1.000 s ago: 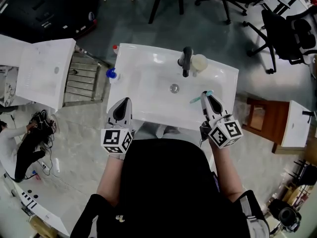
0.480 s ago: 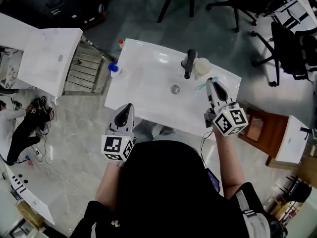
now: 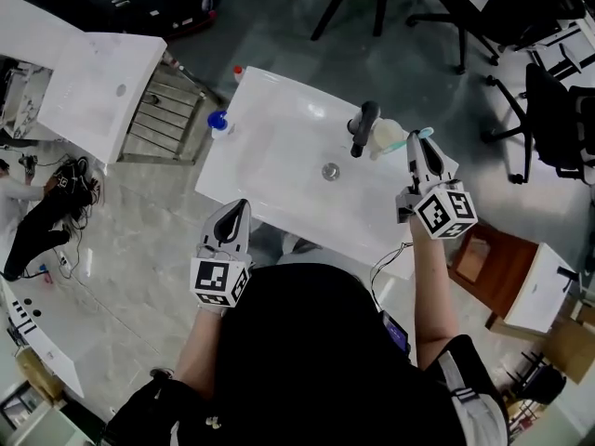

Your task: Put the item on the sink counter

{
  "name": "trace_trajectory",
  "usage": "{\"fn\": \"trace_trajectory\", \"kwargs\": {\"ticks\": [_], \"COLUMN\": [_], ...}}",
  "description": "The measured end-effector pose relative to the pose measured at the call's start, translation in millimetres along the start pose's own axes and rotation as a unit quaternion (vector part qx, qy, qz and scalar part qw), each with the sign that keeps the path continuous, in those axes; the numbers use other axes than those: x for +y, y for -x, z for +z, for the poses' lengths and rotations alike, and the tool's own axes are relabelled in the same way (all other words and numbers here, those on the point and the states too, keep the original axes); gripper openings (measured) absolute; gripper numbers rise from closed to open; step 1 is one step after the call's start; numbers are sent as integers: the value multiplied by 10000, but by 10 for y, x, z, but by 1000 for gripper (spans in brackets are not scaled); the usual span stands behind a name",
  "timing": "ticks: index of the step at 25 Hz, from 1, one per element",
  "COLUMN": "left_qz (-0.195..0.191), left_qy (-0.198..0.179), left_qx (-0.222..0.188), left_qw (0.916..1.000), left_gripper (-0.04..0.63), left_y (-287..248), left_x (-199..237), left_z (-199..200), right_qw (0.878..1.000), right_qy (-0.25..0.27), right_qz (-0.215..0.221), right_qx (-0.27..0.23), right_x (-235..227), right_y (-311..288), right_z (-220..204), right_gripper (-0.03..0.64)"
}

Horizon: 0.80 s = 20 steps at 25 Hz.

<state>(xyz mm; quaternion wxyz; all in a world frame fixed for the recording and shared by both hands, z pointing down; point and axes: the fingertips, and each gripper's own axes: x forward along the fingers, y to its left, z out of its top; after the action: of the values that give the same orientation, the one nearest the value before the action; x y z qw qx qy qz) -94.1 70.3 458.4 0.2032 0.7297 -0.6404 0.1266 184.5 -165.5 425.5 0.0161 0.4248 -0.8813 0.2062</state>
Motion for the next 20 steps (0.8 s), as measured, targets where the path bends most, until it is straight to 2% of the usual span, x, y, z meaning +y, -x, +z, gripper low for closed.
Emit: {"fn": "trace_trajectory", "kwargs": {"ticks": [9,20], "left_qz": [292,468], "left_qy": [89,101], "left_qx": [240,513], "left_qw": [9992,9975], "left_gripper": [23,23], "left_y": [-5,-8], "left_x": [80,73], "left_z": [-105,-244], "right_qw": [9997,9973], "right_qy": [-117,-247], "right_qz": [-130,-148], "right_qx": [164,673], "right_x": [-311,-508], "right_y": [-285,-444], "right_z": [-168,-674], "right_gripper": [43,43]}}
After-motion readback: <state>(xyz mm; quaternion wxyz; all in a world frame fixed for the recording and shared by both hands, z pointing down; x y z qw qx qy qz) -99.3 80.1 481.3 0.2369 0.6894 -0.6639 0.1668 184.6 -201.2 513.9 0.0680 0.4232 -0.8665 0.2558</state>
